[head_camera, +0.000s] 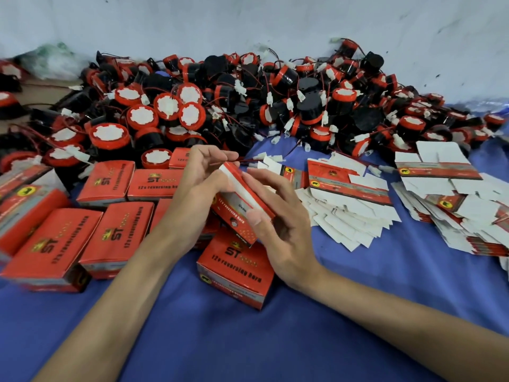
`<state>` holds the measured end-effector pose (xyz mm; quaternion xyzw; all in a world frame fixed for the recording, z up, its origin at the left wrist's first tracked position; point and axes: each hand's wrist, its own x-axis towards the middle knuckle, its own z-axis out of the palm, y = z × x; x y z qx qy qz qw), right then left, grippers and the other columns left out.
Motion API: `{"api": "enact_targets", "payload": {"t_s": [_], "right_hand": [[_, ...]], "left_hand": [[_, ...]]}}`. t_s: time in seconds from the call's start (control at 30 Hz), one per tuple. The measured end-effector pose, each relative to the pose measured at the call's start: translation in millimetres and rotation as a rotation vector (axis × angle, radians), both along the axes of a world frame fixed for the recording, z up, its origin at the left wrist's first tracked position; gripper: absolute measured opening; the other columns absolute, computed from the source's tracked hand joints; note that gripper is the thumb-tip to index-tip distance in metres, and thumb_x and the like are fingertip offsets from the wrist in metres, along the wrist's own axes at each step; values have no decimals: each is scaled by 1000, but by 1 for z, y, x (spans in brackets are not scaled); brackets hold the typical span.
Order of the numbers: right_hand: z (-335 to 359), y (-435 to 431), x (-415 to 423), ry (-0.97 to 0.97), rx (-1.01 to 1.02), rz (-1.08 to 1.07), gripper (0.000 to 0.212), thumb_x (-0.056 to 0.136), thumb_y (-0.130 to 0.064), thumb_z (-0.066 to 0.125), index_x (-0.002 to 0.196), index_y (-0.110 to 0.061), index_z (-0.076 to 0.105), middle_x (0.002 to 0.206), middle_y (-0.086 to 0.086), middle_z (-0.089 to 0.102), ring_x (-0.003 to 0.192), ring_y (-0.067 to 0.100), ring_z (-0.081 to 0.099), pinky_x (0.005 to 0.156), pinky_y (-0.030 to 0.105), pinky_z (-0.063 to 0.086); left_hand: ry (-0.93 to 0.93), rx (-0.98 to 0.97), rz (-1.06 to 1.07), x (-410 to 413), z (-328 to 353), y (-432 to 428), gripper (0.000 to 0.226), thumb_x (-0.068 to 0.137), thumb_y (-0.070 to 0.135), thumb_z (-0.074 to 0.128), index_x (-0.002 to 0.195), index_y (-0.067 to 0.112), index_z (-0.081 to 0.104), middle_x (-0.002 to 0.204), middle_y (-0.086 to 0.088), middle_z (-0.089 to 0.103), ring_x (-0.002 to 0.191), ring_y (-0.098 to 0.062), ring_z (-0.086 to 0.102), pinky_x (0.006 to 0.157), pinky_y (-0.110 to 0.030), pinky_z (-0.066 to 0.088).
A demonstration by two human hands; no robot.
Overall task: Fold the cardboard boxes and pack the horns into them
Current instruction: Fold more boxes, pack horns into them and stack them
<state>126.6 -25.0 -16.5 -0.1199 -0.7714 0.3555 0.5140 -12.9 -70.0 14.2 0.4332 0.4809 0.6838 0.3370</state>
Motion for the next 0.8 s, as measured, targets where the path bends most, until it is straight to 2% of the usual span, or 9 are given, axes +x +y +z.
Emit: {"api": "enact_targets", "payload": {"t_s": [0.13,0.3,0.47,0.63,0.8], "right_hand": [[-1,0,0,-12,47,-42,40,89,-20,57,123,1,61,126,14,57,119,27,54,96,48,47],[1,-4,-1,27,99,-73,30,89,-12,58,113,5,66,118,12,62,111,27,58,94,45,47],[0,-4,-1,48,83,-88,30,89,-11,56,112,6,66,116,12,62,109,28,59,90,45,50],[0,-8,-1,-18,123,-95,35,90,-12,53,121,3,61,128,7,56,121,18,51,102,35,41],[0,-9,1,-107,110,-97,40,90,-19,54,126,-1,59,137,9,52,128,18,46,108,32,36]], "left_hand": [[7,-48,-4,3,7,-2,37,55,10,46,81,29,64,104,0,67,99,-15,63,86,-38,50],[48,-89,-11,8,14,-2,32,48,11,41,71,12,64,97,-3,69,95,-18,64,88,-40,49],[187,-41,-35,8,12,-6,17,71,26,52,73,27,69,95,4,70,96,-12,65,89,-33,49],[227,-43,-31,4,8,0,29,75,24,43,75,34,70,99,9,70,97,-6,64,83,-21,52],[230,-62,13,3,6,2,34,71,18,40,81,32,70,96,8,70,93,-7,65,78,-25,51]]}}
